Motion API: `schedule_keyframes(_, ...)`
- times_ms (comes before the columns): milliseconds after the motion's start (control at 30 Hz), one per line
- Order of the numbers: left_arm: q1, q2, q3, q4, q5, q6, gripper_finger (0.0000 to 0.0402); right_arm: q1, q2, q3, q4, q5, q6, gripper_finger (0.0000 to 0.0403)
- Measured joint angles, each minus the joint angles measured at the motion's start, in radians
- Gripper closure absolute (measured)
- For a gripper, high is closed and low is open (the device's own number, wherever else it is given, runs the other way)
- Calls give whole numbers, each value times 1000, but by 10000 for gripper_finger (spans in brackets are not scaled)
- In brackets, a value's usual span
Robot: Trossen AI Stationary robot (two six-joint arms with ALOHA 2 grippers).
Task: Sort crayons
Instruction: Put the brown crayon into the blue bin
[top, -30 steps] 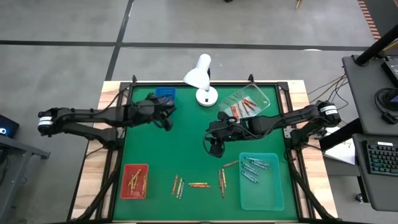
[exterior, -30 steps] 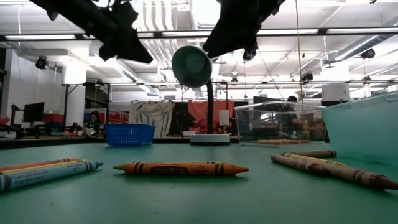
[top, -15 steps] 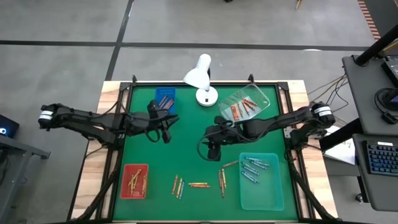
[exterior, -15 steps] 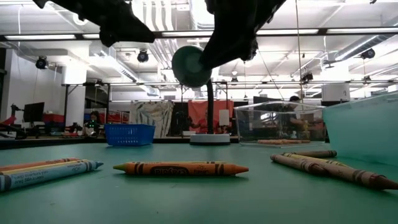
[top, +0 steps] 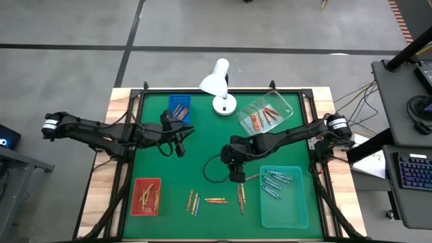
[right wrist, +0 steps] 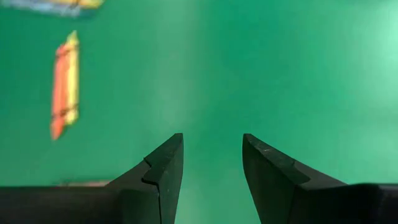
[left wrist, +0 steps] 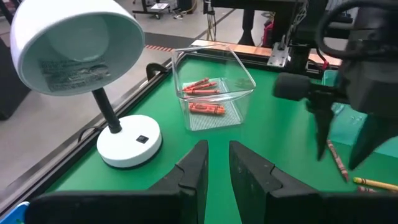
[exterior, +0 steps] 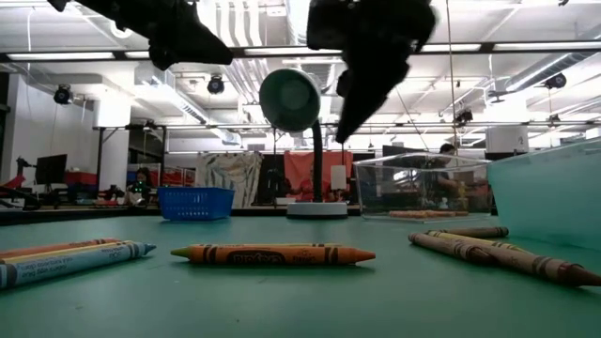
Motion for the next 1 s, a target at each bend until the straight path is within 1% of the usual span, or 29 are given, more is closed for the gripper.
schedule_keyframes(100,-1,0,0,-4,0,0,354,24,1,0,-48,-36,-10,250)
schedule_keyframes(233,-2,0,0,3,0,0,354,69,1,0,-129,-33,-26,250)
schedule_keyframes(367,-2,0,0,17,0,0,354,111,1,0,-169,13,-3,250)
schedule_keyframes(567,-2,0,0,23,1,0,354,142,6,0,-187,28,61,250)
schedule_keyframes(767,-2,0,1,30,1,0,354,152,60,1,-209,19,74,250)
schedule_keyframes(1000,-2,0,1,31,1,0,354,153,158,19,-321,-9,64,250)
